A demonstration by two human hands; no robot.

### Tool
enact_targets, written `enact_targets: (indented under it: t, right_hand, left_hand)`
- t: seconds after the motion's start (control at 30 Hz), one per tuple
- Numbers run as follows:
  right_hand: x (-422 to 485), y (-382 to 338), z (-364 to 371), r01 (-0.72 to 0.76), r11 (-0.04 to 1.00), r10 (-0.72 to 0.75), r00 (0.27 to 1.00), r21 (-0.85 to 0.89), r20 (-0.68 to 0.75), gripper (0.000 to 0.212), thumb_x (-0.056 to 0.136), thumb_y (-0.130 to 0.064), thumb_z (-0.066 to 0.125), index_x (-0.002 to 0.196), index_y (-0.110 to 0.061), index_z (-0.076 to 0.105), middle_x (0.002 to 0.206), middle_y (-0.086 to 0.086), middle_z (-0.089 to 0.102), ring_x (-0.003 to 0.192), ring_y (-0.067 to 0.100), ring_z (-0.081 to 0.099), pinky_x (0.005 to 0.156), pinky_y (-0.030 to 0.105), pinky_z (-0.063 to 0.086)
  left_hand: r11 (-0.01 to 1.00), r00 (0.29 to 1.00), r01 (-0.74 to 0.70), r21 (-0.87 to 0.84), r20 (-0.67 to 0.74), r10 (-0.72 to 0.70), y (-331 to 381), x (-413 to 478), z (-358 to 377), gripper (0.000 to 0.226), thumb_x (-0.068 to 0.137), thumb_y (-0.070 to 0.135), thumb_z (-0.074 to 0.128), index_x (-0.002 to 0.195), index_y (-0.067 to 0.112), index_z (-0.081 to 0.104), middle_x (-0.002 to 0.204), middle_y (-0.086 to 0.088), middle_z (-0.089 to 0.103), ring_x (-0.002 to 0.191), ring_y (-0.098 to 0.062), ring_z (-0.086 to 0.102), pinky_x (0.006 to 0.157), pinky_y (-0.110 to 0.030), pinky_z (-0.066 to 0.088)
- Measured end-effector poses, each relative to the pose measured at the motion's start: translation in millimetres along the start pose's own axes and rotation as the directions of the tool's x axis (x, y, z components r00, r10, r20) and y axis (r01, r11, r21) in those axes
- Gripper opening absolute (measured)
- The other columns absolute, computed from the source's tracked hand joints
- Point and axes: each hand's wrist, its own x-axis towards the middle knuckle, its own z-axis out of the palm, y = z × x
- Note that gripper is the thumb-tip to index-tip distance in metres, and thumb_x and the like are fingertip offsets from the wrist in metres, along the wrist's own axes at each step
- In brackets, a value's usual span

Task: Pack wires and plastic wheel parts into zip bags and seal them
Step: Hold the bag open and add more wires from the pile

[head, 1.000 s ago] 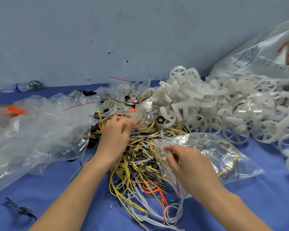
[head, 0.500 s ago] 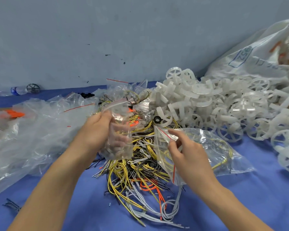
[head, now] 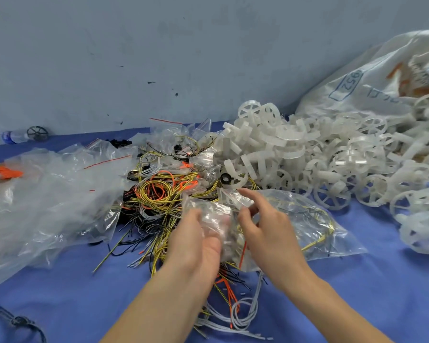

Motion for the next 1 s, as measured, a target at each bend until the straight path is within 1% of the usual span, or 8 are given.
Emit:
enact_targets:
  t: [0.07, 0.2, 0.33, 0.43, 0.57, 0.77, 0.87, 1.0]
  right_hand:
    - [-0.7, -0.9, -1.1, 0.013, 1.0, -0.014, 1.0, 0.004, 0.006, 0.034, 0.097, -0.026, 0.051, 0.128, -0.039, 0.056, 0.075, -0.02, 0.062, 0.062, 0.003, 0.058, 0.056, 0.018, 0.04]
    - [-2.4, -1.2, -1.9, 0.059, 0.995, -0.057, 0.998, -0.078, 0.018, 0.033, 0.097, -0.026, 0.048, 0.127, -0.039, 0.056, 0.082, -0.022, 0.055, 0.064, 0.0, 0.051, 0.061, 0.015, 0.035]
    - [-5.7, -2.1, -4.6, 0.082, 0.988, -0.08, 0.997, -0.134, 0.019, 0.033, 0.099, -0.024, 0.048, 0.129, -0.035, 0.055, 0.098, -0.02, 0.057, 0.082, 0.005, 0.054, 0.066, 0.016, 0.035]
    - [-7.1, -2.7, -5.6, 0.103, 0.981, -0.102, 0.995, -0.163, 0.018, 0.033, 0.099, -0.026, 0.047, 0.13, -0.035, 0.054, 0.111, -0.015, 0.064, 0.095, 0.005, 0.055, 0.07, 0.025, 0.035]
    - [-8.4, -2.7, -6.4, 0.121, 0.97, -0.108, 0.992, -0.213, 0.07, 0.034, 0.101, -0.028, 0.044, 0.133, -0.033, 0.052, 0.117, -0.012, 0.064, 0.099, 0.012, 0.059, 0.075, 0.03, 0.042]
    - [-8.5, -10.4, -8.6, 0.144, 0.972, -0.133, 0.988, -0.185, 0.073, 0.03, 0.1, -0.029, 0.047, 0.128, -0.035, 0.055, 0.117, -0.013, 0.064, 0.094, 0.012, 0.061, 0.081, 0.037, 0.049]
    - [-12.0, -16.3, -6.7, 0.181, 0.966, -0.17, 0.983, -0.186, 0.072, 0.029, 0.1, -0.03, 0.045, 0.126, -0.037, 0.055, 0.117, -0.014, 0.063, 0.092, 0.011, 0.061, 0.077, 0.035, 0.05]
    - [-13.2, -23.3, -8.8, 0.194, 0.96, -0.192, 0.981, -0.201, 0.03, 0.04, 0.095, -0.037, 0.029, 0.125, -0.038, 0.054, 0.115, -0.012, 0.059, 0.092, 0.018, 0.063, 0.073, 0.042, 0.052]
  left_hand:
    - [0.991, 0.997, -0.071, 0.113, 0.02, 0.069, -15.6, -1.3, 2.2, 0.031, 0.097, 0.013, 0.044, 0.118, -0.007, 0.054, 0.106, -0.022, 0.065, 0.093, -0.035, 0.063, 0.088, -0.046, 0.05]
    - [0.851, 0.987, -0.159, 0.501, 0.105, 0.123, -20.0, -0.4, -0.5, 0.015, 0.095, 0.01, 0.047, 0.09, 0.007, 0.06, 0.065, -0.004, 0.056, 0.056, -0.012, 0.053, 0.054, -0.018, 0.044]
    - [0.46, 0.965, -0.227, 0.858, 0.261, -0.009, -6.0, 10.2, -15.2, 0.022, 0.093, 0.019, 0.048, 0.09, 0.005, 0.065, 0.077, -0.014, 0.059, 0.077, -0.018, 0.052, 0.083, -0.044, 0.049]
    - [0.148, 0.933, -0.344, 0.927, 0.355, -0.055, -0.5, 11.1, -18.1, 0.022, 0.091, 0.027, 0.052, 0.079, 0.011, 0.062, 0.067, -0.01, 0.059, 0.064, -0.014, 0.047, 0.063, -0.036, 0.042]
    - [-0.023, 0.928, -0.366, 0.93, 0.363, -0.077, -2.9, 20.7, -21.4, 0.022, 0.09, 0.026, 0.047, 0.085, 0.012, 0.062, 0.074, -0.003, 0.069, 0.066, -0.022, 0.063, 0.069, -0.036, 0.055]
    - [0.707, 0.98, -0.112, 0.698, 0.196, -0.039, -7.8, 31.0, -11.0, 0.025, 0.103, 0.011, 0.042, 0.1, 0.002, 0.066, 0.084, -0.014, 0.072, 0.076, -0.018, 0.07, 0.063, -0.027, 0.058]
    - [0.889, 0.986, -0.015, 0.458, 0.156, -0.064, -13.7, 36.5, -1.9, 0.024, 0.099, 0.0, 0.041, 0.111, -0.01, 0.059, 0.088, -0.019, 0.065, 0.081, -0.023, 0.065, 0.066, -0.03, 0.057]
    - [0.945, 0.927, 0.226, 0.237, 0.246, -0.284, -23.6, 35.0, 16.9, 0.032, 0.096, 0.009, 0.042, 0.125, 0.0, 0.051, 0.109, -0.023, 0.049, 0.105, -0.031, 0.051, 0.088, -0.035, 0.047]
